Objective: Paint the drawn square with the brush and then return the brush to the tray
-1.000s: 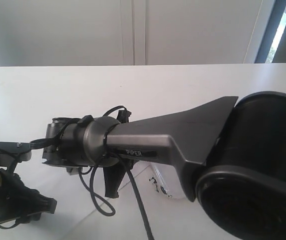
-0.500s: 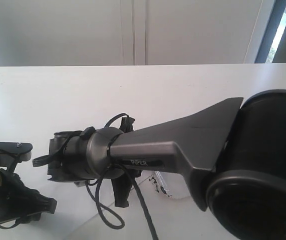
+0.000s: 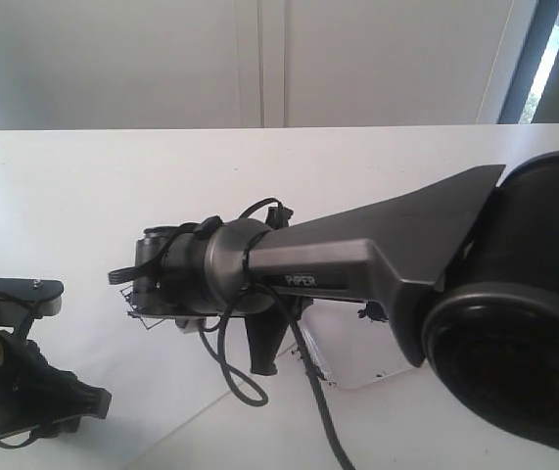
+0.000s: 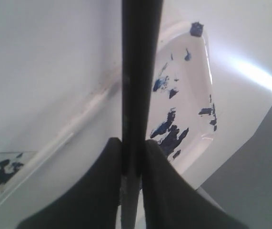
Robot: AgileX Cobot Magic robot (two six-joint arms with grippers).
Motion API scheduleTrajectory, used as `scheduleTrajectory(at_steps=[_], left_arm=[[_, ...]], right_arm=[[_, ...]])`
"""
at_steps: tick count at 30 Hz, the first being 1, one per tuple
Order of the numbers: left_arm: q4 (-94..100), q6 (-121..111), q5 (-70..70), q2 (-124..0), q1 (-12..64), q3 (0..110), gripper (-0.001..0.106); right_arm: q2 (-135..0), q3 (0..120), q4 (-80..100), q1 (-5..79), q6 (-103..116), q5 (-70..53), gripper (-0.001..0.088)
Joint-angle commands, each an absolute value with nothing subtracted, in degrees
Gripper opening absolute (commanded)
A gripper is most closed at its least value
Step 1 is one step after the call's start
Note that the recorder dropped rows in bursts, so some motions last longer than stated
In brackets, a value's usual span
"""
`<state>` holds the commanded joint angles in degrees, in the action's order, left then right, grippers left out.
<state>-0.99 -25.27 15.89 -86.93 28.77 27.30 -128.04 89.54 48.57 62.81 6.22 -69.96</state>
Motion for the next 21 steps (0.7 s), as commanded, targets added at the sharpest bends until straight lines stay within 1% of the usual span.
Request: scheduleTrajectory(at_steps=[12,21], left_arm=[[-1.0,-25.3,15.9,-86.9,28.8,27.3,0.048],[-1.0,-25.3,15.6,-86.9,28.8,27.3,0.048]], right_arm=[[-128.4,89.2,46.1,64.2,6.2,-70.0,0.0000],[-128.7,89.2,45.9,68.3,6.2,-70.0,0.0000]])
